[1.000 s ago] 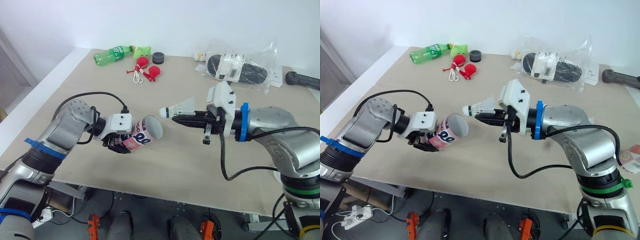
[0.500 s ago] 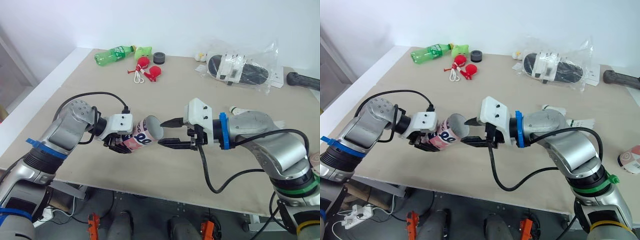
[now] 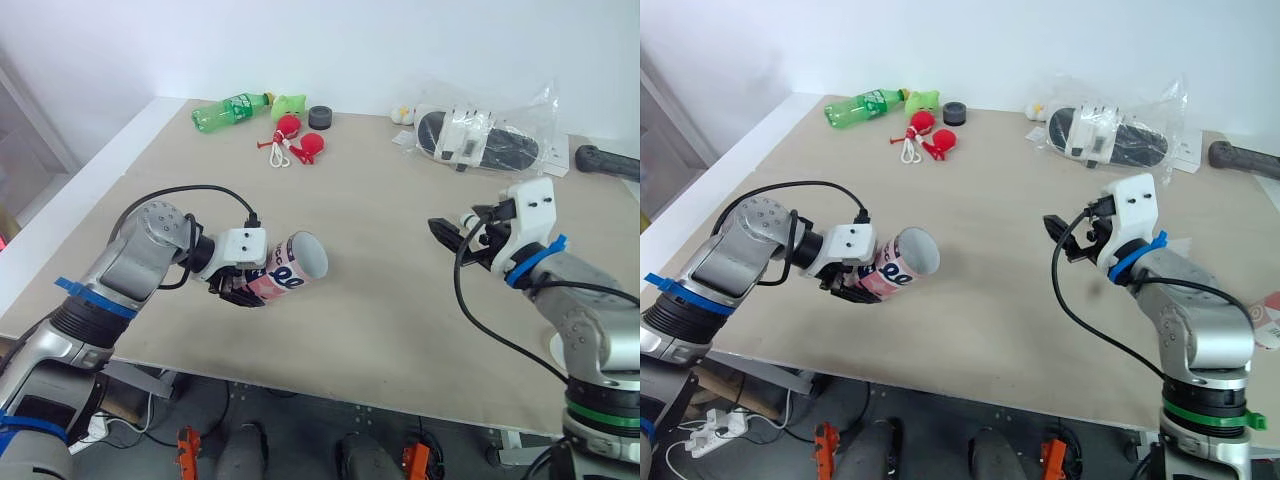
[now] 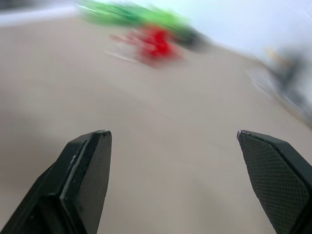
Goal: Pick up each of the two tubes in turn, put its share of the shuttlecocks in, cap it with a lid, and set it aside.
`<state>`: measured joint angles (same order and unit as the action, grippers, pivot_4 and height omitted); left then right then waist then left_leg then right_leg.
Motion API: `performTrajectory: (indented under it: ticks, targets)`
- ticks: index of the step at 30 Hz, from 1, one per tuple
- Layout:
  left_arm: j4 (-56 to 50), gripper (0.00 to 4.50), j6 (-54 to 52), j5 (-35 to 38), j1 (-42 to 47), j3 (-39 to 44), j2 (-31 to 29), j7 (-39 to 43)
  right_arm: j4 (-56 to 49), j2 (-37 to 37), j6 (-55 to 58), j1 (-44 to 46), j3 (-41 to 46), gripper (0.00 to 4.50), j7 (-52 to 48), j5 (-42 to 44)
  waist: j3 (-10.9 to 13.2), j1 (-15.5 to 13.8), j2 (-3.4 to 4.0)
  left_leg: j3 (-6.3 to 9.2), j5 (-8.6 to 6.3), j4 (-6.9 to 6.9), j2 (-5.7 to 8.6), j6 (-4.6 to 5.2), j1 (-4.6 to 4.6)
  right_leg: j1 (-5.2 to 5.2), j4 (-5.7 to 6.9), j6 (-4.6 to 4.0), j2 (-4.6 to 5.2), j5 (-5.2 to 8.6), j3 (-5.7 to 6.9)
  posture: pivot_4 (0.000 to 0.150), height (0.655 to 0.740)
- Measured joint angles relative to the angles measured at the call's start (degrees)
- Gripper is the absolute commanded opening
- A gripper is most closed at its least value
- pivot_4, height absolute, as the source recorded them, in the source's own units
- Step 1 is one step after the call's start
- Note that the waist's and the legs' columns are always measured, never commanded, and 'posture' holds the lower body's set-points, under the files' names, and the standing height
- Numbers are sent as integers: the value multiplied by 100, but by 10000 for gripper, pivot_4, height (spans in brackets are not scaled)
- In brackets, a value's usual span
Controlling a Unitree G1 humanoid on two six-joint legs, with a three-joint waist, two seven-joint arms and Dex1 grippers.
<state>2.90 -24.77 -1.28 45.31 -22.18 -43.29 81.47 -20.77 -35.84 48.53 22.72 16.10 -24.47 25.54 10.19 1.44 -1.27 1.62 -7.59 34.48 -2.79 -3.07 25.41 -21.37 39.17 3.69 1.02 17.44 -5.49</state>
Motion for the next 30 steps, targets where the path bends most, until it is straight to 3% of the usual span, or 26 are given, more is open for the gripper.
performTrajectory:
  ticks: [2,5,12,20,29,30]
  targets:
    - [28,30410,6,-8,1,-6,22,1,265,578,33,-41,259,44202,1010,-375,-10,3,20,-1,1,0,2,1,0,1,1,1,0,-1,-2,1500,7400]
    - [41,30410,4,-11,-3,0,46,3,649,904,-100,-98,412,44202,1744,-758,-11,-1,22,-3,1,0,6,1,0,2,0,1,5,0,-3,1500,7400]
    - [40,30410,-20,-52,-45,17,121,-19,2029,1230,-964,34,166,44202,1985,-1225,-18,1,32,-4,3,1,7,5,-4,6,0,8,4,-4,-6,1500,7400]
    - [-28,30410,-72,-91,-115,71,171,-103,3989,1366,-2342,871,-178,44202,1965,-1603,-22,-1,41,-7,7,1,12,11,-6,9,0,15,7,-8,-9,1500,7400]
    - [-90,30410,-137,-96,-142,79,172,-123,5048,1375,-3024,1386,-262,44202,1963,-1756,-22,1,42,-8,9,1,14,13,-7,9,0,17,9,-9,-12,1500,7400]
    - [-93,30410,-141,-96,-143,79,172,-124,5114,1381,-3091,1427,-266,40392,1963,-1763,-22,1,42,-8,9,1,14,13,-7,10,0,17,9,-9,-12,1500,7400]
